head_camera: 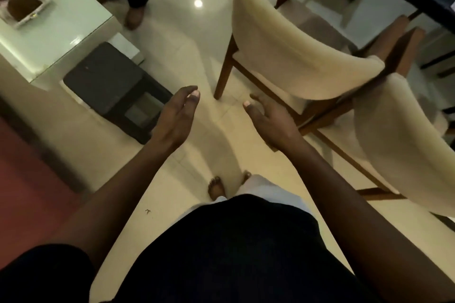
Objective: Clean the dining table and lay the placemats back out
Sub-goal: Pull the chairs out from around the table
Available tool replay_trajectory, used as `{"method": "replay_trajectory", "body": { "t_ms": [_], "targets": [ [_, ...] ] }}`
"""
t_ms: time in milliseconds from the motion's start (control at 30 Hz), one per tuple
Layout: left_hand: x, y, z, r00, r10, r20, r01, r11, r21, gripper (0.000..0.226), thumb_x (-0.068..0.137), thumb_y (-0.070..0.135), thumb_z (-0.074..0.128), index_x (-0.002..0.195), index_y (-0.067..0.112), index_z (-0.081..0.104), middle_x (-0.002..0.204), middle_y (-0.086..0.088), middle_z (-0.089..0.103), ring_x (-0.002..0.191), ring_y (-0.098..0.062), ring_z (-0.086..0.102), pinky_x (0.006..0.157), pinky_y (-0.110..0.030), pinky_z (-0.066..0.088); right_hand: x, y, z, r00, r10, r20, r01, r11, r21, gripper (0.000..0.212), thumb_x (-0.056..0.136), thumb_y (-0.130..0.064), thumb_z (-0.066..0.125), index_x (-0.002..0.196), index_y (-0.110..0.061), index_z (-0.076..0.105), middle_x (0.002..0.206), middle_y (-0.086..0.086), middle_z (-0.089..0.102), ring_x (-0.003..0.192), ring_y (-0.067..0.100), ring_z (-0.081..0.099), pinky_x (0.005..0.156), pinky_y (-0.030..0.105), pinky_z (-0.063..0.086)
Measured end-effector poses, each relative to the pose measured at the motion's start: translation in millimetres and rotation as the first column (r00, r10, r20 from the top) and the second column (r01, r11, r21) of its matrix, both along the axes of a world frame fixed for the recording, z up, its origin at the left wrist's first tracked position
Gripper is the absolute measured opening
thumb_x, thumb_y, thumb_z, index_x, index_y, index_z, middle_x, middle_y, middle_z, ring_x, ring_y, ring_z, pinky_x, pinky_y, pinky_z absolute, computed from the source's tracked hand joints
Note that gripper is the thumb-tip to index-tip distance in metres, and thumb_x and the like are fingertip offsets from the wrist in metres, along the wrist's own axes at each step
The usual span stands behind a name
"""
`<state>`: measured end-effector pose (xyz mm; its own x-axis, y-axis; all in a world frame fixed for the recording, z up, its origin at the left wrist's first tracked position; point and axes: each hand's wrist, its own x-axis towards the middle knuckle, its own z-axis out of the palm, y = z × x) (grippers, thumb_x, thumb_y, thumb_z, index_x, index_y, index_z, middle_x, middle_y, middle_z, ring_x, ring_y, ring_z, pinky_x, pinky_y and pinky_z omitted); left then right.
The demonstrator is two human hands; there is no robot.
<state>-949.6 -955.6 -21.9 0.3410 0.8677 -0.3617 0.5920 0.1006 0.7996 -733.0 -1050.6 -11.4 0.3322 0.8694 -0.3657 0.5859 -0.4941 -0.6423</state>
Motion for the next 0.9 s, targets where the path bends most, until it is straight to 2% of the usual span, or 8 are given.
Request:
{"method": "replay_trajectory", "body": {
  "t_ms": [100, 267, 400, 500, 567, 600, 800, 900],
  "targets": [
    [-1.8, 34.0, -0.8, 1.000, 0.020, 0.021, -0.020, 1.000, -0.007, 0.059, 0.105, 0.059, 0.035, 0.152, 0.028, 0.051, 0.152, -0.004, 0.056, 0.139, -0.022, 0.053, 0.117, -0.053, 0.045, -3.7, 43.1, -2.1, 1.000, 0.022, 0.003, -0.022, 1.000, 0.011, 0.059, 0.104, -0.062, 0.041, 0.152, -0.029, 0.048, 0.156, -0.004, 0.053, 0.127, 0.017, 0.059, 0.109, 0.043, 0.045],
    [16.2, 100.3, -2.5, 0.999, 0.030, 0.039, -0.030, 1.000, -0.002, 0.056, 0.107, 0.058, 0.036, 0.152, 0.028, 0.051, 0.151, -0.004, 0.055, 0.136, -0.018, 0.052, 0.117, -0.049, 0.043, 2.7, 116.7, -8.7, 0.997, -0.026, -0.075, 0.030, 0.998, 0.058, 0.055, 0.106, -0.053, 0.046, 0.153, -0.024, 0.050, 0.154, -0.002, 0.054, 0.135, 0.015, 0.054, 0.100, 0.027, 0.037],
    [40.9, 170.6, -0.6, 0.999, 0.031, 0.020, -0.031, 0.999, 0.016, 0.048, 0.112, 0.048, 0.036, 0.149, 0.024, 0.053, 0.147, 0.000, 0.057, 0.129, -0.013, 0.052, 0.110, -0.038, 0.044, 7.7, 186.5, -14.1, 0.992, -0.035, -0.125, 0.037, 0.999, 0.017, 0.055, 0.107, -0.051, 0.046, 0.154, -0.022, 0.049, 0.150, 0.004, 0.058, 0.136, 0.018, 0.053, 0.100, 0.027, 0.037],
    [57.3, 219.7, -0.8, 0.999, 0.030, 0.014, -0.030, 0.999, 0.035, 0.046, 0.112, 0.048, 0.036, 0.148, 0.027, 0.054, 0.141, 0.007, 0.057, 0.122, -0.009, 0.053, 0.095, -0.016, 0.046, 10.7, 232.9, -14.4, 0.982, -0.054, -0.182, 0.053, 0.999, -0.008, 0.059, 0.107, -0.055, 0.044, 0.156, -0.024, 0.045, 0.159, 0.002, 0.048, 0.144, 0.021, 0.046, 0.114, 0.038, 0.039],
    [70.6, 252.2, 4.4, 0.999, 0.042, -0.005, -0.042, 0.997, 0.059, 0.044, 0.112, 0.047, 0.037, 0.149, 0.028, 0.054, 0.135, 0.013, 0.054, 0.121, -0.003, 0.051, 0.078, -0.001, 0.040, 14.4, 266.5, -10.6, 0.970, -0.079, -0.231, 0.079, 0.997, -0.009, 0.061, 0.106, -0.057, 0.043, 0.158, -0.025, 0.041, 0.161, 0.002, 0.045, 0.146, 0.022, 0.044, 0.119, 0.046, 0.038],
    [77.6, 272.1, 5.8, 0.999, 0.044, 0.003, -0.044, 0.996, 0.073, 0.044, 0.113, 0.045, 0.037, 0.148, 0.027, 0.054, 0.133, 0.014, 0.054, 0.121, -0.002, 0.050, 0.078, 0.002, 0.036, 18.6, 287.0, -7.4, 0.964, -0.098, -0.247, 0.099, 0.995, -0.009, 0.061, 0.106, -0.057, 0.043, 0.158, -0.025, 0.040, 0.162, 0.002, 0.043, 0.147, 0.022, 0.043, 0.119, 0.047, 0.037],
    [112.9, 370.1, 11.1, 1.000, 0.009, 0.000, -0.009, 0.991, 0.135, 0.043, 0.113, 0.043, 0.039, 0.145, 0.022, 0.059, 0.137, 0.009, 0.061, 0.119, -0.005, 0.054, 0.087, -0.003, 0.033, 47.3, 385.0, 11.0, 0.934, -0.193, -0.302, 0.212, 0.977, 0.029, 0.059, 0.106, -0.058, 0.041, 0.158, -0.029, 0.039, 0.163, -0.001, 0.043, 0.146, 0.019, 0.045, 0.115, 0.041, 0.039],
    [135.5, 421.4, 7.1, 0.999, -0.034, -0.014, 0.036, 0.987, 0.154, 0.042, 0.113, 0.042, 0.039, 0.144, 0.023, 0.060, 0.132, 0.016, 0.058, 0.119, -0.001, 0.052, 0.086, 0.001, 0.031, 66.4, 428.8, 9.7, 0.907, -0.237, -0.347, 0.271, 0.961, 0.053, 0.058, 0.107, -0.055, 0.043, 0.157, -0.026, 0.041, 0.162, -0.001, 0.045, 0.146, 0.017, 0.045, 0.118, 0.041, 0.039]
  ]
}}
